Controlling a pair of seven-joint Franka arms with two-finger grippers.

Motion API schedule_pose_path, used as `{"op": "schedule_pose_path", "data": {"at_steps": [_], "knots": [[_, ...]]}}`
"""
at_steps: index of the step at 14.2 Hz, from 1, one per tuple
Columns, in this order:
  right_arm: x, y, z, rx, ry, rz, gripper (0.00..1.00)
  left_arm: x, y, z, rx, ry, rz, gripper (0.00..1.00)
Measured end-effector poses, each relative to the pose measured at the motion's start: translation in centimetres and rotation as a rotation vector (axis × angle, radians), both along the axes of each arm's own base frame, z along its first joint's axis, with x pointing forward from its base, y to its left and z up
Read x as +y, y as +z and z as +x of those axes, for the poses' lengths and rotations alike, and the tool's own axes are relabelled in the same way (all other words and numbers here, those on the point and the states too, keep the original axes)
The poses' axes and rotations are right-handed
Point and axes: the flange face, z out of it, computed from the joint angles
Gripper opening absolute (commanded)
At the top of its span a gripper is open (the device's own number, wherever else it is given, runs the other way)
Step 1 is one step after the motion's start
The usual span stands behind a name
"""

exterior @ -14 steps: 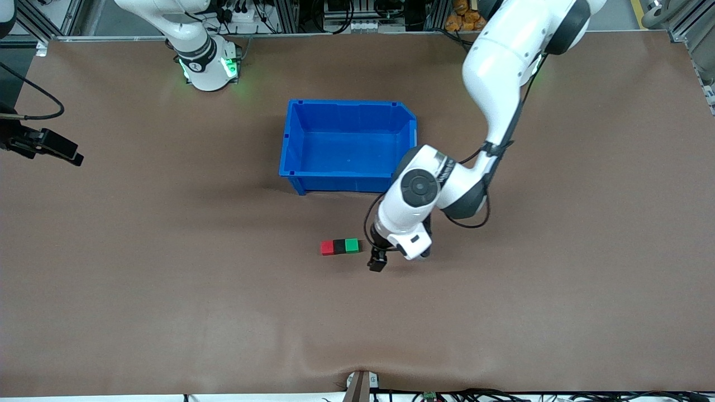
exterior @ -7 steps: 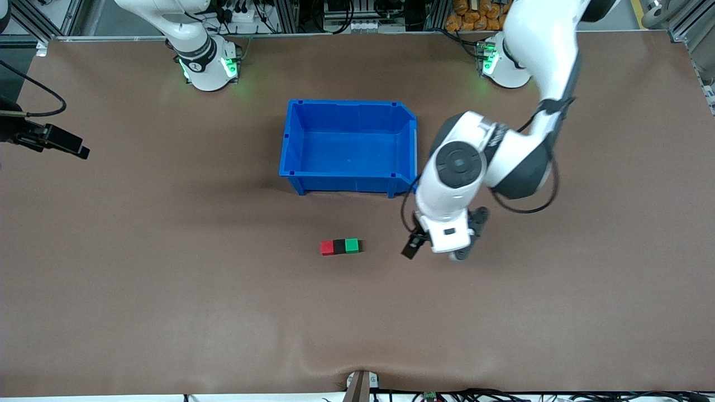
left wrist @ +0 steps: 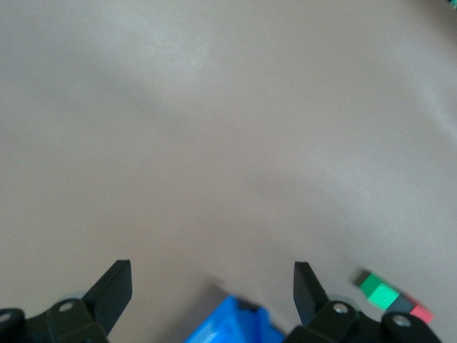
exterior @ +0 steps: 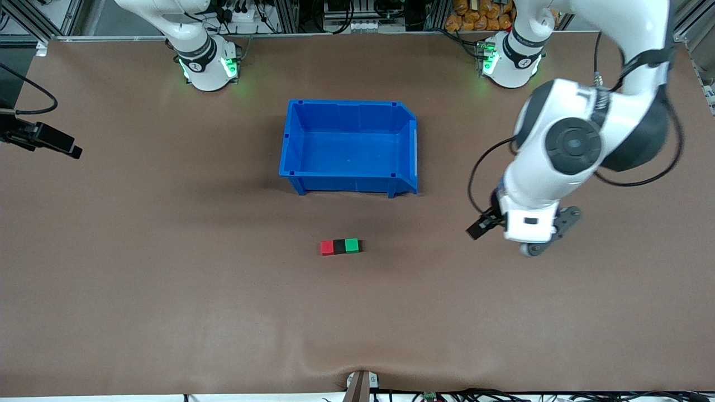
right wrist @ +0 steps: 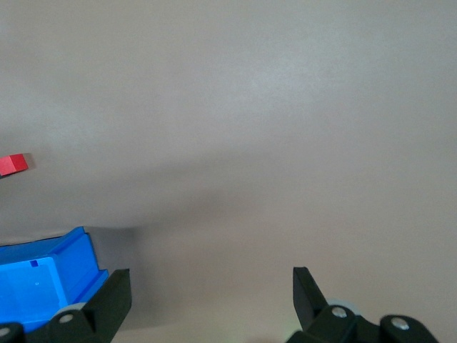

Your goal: Attach green and red cubes to black cube

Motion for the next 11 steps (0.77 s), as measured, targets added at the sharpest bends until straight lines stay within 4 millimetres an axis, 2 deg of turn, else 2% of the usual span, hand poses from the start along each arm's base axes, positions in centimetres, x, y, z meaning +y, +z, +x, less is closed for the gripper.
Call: {"op": "schedule_pose_path", "data": {"at_steps": [5, 7, 9, 11], "knots": [[0.0, -0.1, -0.2, 0.02, 0.001, 0.002, 1.0, 8.8, 4.7, -0.2, 0.043, -0.209, -0.005, 1.0], [0.0, -0.1, -0.2, 0.021, 0.001, 0.001, 1.0, 11.7, 6.4, -0.7, 0.054, -0.291, -0.011, 1.0], [0.0, -0.1, -0.2, 0.021, 0.001, 0.001, 1.0, 13.6, 8.0, -1.3, 0.056, -0.347, -0.015, 1.0], [0.0, -0.1, -0.3, 0.023, 0.001, 0.001, 1.0, 14.6, 9.0, -1.8, 0.056, -0.404, -0.018, 1.0]]}}
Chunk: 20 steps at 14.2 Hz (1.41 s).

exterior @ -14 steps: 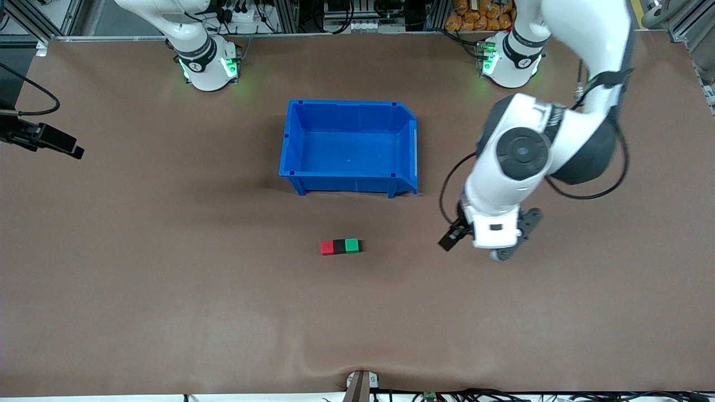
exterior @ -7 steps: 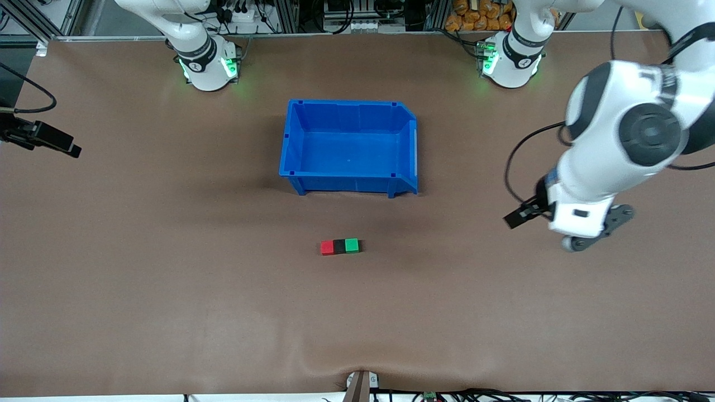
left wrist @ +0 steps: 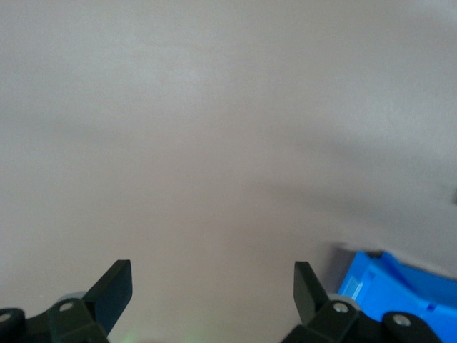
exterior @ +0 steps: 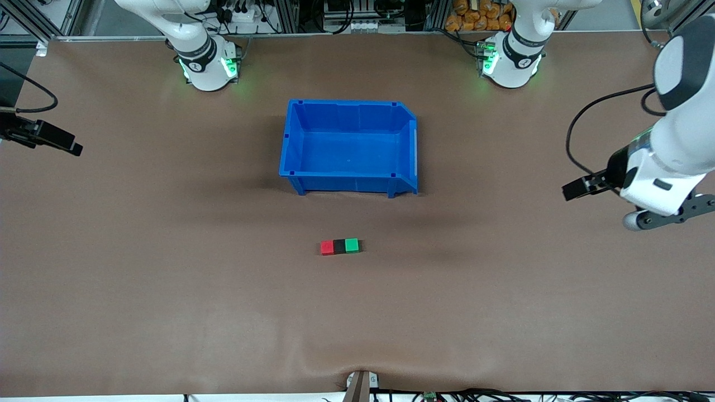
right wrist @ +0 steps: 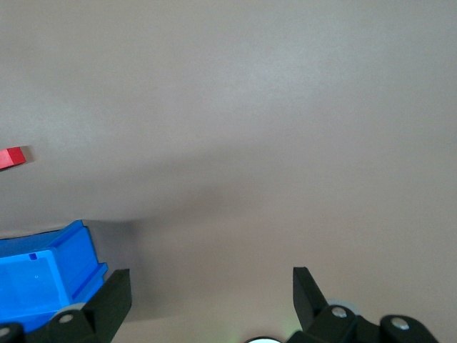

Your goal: Attach green and red cubes to black cube

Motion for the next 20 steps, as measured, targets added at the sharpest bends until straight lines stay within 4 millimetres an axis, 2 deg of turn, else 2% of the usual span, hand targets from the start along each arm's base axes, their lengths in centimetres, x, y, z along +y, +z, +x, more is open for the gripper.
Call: {"op": "schedule_pose_path", "data": {"at_steps": [5, 8, 12, 17, 20], "knots": [[-0.1, -0.2, -0.3, 0.025, -0.002, 0.002, 1.0, 1.2, 2.5, -1.4, -0.012, -0.035, -0.004, 1.0], [-0.1, -0.1, -0.3, 0.027, -0.002, 0.002, 1.0, 3.5, 3.7, -2.1, -0.01, -0.045, -0.011, 1.0], [-0.1, 1.3, -0.3, -0.002, -0.001, 0.0, 1.0, 6.4, 3.8, -3.0, 0.003, -0.07, -0.049, 1.0], [-0.1, 2.1, -0.2, -0.024, -0.001, -0.001, 1.0, 6.0, 5.1, -8.2, 0.004, -0.076, -0.047, 1.0], [0.1, 1.6, 0.6, -0.041, 0.002, -0.003, 1.0, 4.9, 5.5, -9.2, 0.001, -0.089, -0.044, 1.0]]}}
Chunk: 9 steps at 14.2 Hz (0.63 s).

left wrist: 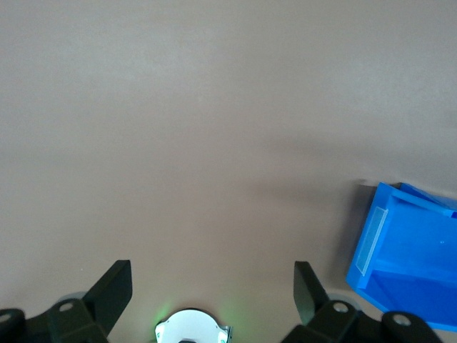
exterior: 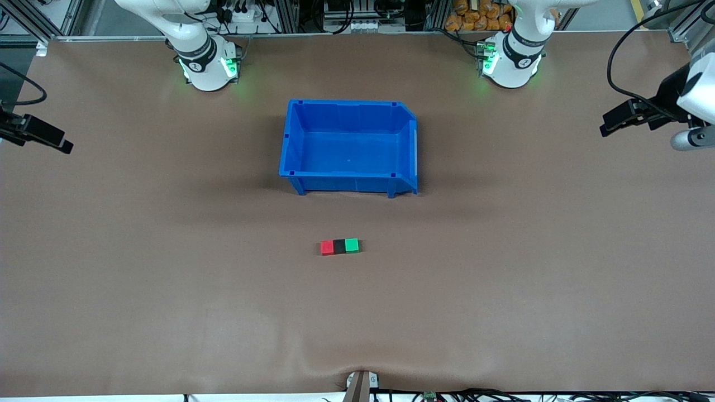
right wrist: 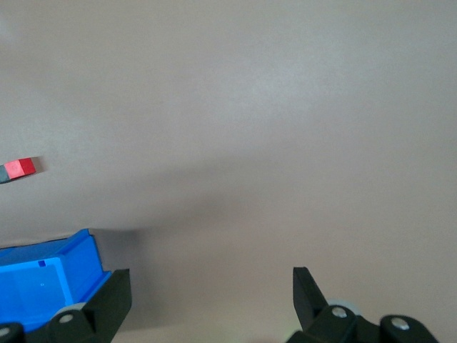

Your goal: Attach green and red cubes to black cube

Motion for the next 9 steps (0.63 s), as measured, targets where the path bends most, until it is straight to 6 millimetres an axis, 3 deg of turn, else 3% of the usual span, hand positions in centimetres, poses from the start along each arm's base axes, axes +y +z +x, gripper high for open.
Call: {"op": "schedule_pose_path", "data": {"at_steps": [4, 9], "knots": [[0.1, -1.2, 1.0, 0.006, 0.002, -0.001, 1.0, -0.4, -0.2, 0.0, 0.004, -0.008, 0.001, 1.0], [0.1, -1.3, 1.0, 0.008, 0.003, -0.001, 1.0, -0.8, 0.9, -0.1, -0.013, -0.057, -0.002, 1.0]]}}
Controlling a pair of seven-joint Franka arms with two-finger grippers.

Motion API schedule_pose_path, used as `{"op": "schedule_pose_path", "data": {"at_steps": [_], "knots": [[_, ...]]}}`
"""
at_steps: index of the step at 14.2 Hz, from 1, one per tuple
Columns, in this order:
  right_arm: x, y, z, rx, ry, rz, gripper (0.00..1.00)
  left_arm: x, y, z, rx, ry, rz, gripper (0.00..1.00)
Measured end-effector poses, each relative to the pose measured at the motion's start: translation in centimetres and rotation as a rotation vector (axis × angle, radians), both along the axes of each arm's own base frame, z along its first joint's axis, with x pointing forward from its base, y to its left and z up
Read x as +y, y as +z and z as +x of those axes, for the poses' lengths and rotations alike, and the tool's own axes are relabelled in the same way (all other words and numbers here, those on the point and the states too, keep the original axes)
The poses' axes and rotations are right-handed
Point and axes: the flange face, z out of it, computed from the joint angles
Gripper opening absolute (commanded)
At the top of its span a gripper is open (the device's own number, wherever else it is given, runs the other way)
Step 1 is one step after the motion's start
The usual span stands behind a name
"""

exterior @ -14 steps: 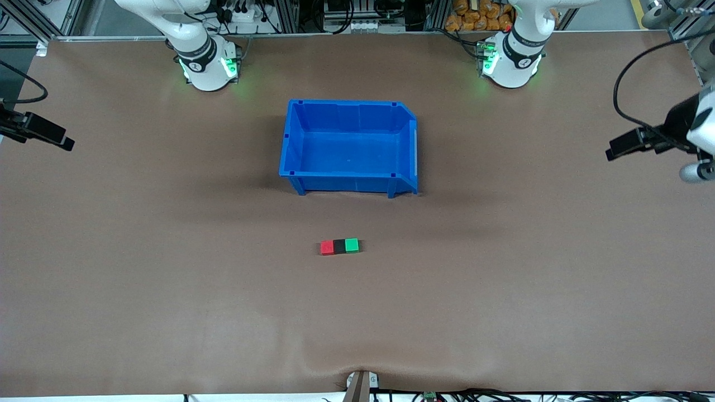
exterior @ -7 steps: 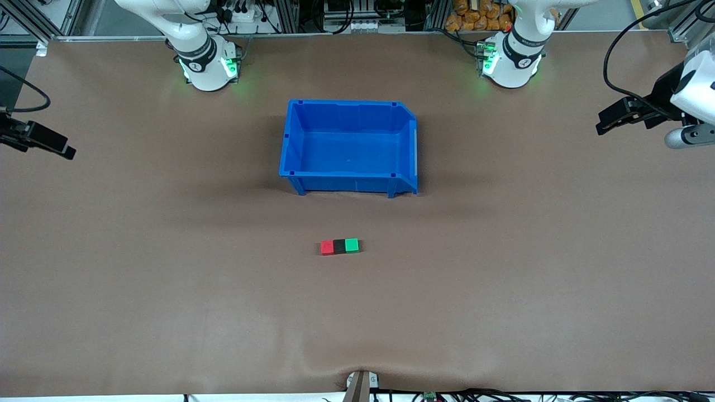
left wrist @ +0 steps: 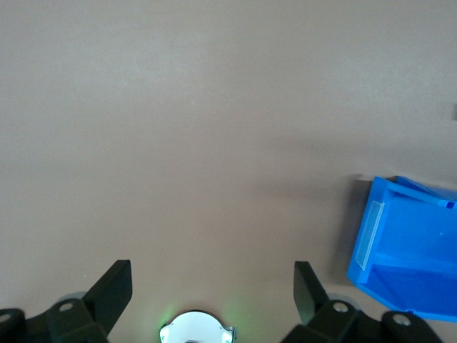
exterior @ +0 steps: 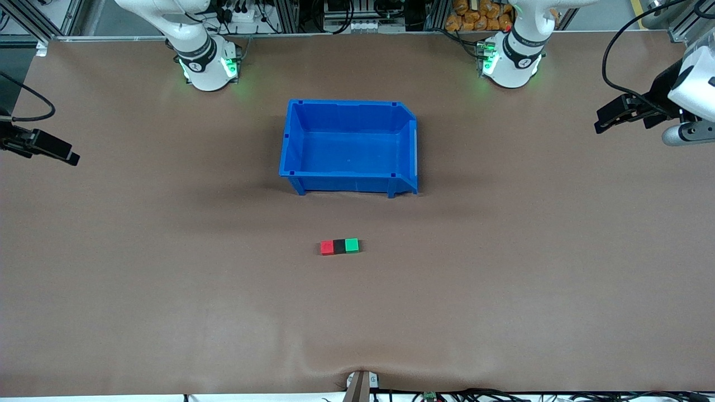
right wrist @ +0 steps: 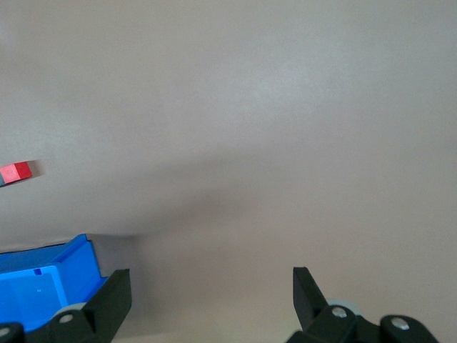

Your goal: Attach green and red cubes to black cube

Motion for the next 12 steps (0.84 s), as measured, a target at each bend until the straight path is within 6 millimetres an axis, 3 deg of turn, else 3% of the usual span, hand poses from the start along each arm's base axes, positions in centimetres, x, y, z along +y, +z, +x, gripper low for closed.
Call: {"op": "schedule_pose_path", "data": {"at_steps": [6, 9, 12], "knots": [[1.0, 0.1, -0.7, 0.051, 0.021, 0.005, 1.0, 0.9, 1.8, -0.2, -0.021, -0.025, -0.003, 1.0], [2.7, 0.0, -0.7, 0.056, 0.05, 0.005, 1.0, 0.9, 1.8, -0.3, -0.012, -0.024, -0.001, 1.0], [3.0, 0.2, -0.7, 0.054, 0.056, 0.004, 1.0, 1.1, 1.8, -0.4, -0.005, -0.021, 0.0, 1.0]]}}
